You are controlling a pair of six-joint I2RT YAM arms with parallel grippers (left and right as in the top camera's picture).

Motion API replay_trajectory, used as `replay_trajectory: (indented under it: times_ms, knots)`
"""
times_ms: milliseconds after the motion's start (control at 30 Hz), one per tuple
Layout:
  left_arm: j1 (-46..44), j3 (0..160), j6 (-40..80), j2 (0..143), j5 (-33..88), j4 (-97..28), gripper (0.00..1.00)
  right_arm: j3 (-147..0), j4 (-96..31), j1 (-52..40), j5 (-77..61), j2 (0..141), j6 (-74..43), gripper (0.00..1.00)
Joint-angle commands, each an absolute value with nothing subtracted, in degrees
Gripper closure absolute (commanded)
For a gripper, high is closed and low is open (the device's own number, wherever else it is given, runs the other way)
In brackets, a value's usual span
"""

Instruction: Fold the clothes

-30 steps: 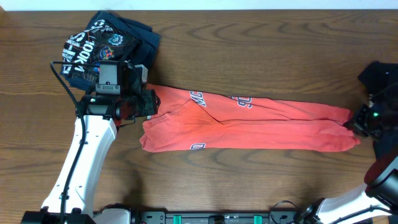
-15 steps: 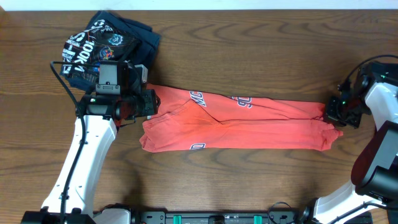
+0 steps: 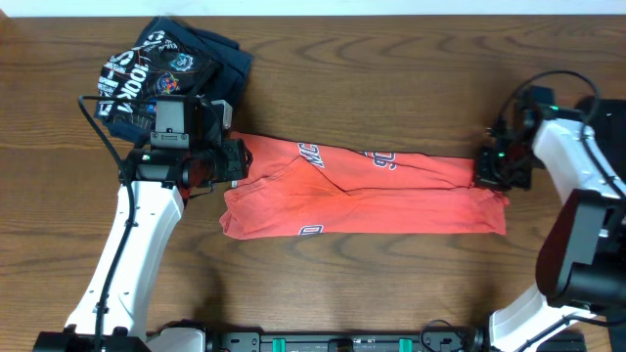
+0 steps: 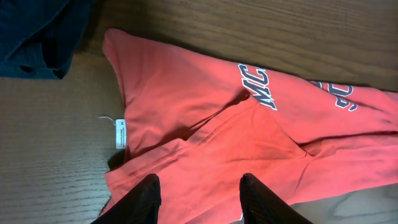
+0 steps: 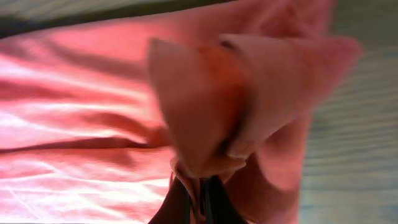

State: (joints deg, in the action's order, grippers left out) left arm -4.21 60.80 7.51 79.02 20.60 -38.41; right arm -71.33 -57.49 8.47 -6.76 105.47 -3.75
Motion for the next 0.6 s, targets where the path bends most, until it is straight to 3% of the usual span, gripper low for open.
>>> replay_trajectory:
  times_ms: [0,233,333,467,500,567]
  knots:
    - [-3.92,61.65,7.33,78.98,19.90,-38.37,0.56,-72.31,-57.49,6.13,-4.49,104.25,-4.23,0.99]
    - [-3.92,61.65,7.33,78.98,19.90,-38.35,0.56,-72.10,-58.11,3.33,-4.49,104.25,-3.99,0.99]
    - [-3.92,61.65,7.33,78.98,19.90,-38.35,0.56,-72.07,-58.00,1.76,-4.45,104.25,-2.44,0.94]
    - [-3.92,61.65,7.33,78.98,19.90,-38.35,0.56,-72.10,-57.71,1.13,-3.29,104.22,-1.83,0.78]
    - [-3.92,61.65,7.33,78.98,19.90,-38.35,0.56,-72.10,-57.28,1.50,-3.25,104.01,-3.33,0.66]
    - [-3.92,61.65,7.33,78.98,19.88,-38.35,0.56,-72.10,-56.27,2.33,-4.14,103.42,-4.58,0.55]
